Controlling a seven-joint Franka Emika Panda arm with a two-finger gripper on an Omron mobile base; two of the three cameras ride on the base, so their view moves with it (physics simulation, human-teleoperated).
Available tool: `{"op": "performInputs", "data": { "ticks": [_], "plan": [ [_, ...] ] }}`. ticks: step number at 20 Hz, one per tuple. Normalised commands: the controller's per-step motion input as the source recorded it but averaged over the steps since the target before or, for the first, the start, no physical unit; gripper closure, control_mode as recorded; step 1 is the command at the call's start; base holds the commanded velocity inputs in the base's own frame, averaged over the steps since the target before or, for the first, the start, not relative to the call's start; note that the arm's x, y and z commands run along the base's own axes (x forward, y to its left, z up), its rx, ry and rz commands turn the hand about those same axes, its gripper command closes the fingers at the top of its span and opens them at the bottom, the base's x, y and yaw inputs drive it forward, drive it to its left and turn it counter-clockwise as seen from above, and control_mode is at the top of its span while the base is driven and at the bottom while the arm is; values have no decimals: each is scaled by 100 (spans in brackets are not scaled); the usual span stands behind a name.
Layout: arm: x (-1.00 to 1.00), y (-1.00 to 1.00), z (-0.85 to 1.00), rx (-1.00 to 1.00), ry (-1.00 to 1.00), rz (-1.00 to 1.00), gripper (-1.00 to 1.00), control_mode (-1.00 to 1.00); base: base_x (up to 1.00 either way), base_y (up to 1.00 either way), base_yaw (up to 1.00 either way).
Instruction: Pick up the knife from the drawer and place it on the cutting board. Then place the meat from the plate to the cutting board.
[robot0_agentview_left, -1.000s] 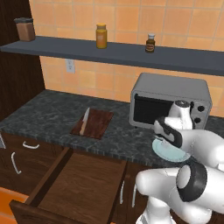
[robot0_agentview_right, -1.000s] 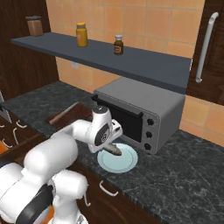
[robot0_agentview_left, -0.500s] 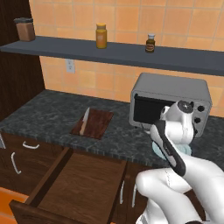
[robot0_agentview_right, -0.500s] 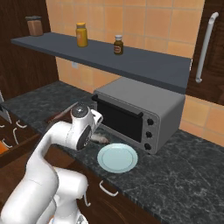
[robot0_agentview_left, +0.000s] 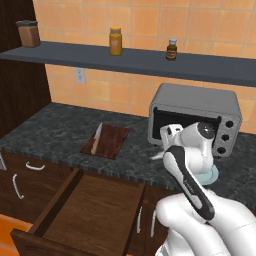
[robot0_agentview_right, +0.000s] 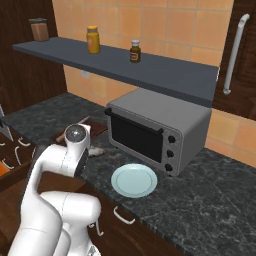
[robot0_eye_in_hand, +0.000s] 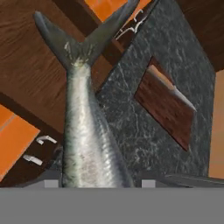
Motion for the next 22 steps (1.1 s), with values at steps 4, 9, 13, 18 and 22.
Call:
{"op": "performInputs", "data": {
  "ticks": [4,9,13,18,22],
  "plan": [
    [-2,69,43,-27,0,24,100,-100,0,0,0],
    [2,41,36,-15,1,24,100,-100,0,0,0],
    [37,31,13,-14,3,14,100,-100,0,0,0],
    [49,40,8,-27,0,2,100,-100,0,0,0],
    [90,18,0,-15,8,0,100,-100,0,0,0]
  ]
}}
